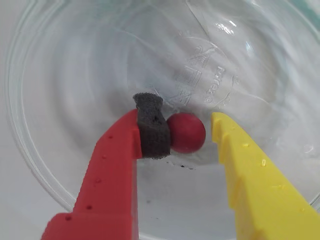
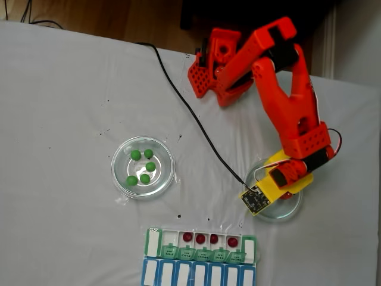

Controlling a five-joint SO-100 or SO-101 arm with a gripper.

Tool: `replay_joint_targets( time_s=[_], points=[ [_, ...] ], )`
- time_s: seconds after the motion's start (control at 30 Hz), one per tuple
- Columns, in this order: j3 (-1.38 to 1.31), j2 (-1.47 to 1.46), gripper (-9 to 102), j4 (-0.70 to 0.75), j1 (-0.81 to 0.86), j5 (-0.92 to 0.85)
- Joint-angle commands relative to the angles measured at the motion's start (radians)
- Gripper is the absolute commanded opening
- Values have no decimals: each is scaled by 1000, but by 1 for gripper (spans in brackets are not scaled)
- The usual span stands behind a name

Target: Sort medicines into box.

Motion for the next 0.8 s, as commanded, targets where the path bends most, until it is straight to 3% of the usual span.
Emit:
replay_joint_targets(
  time_s=[0.0, 0.77],
  points=[
    [-78, -2, 16, 29, -20, 20],
    [-115, 6, 20, 49, -29, 40]
  ],
)
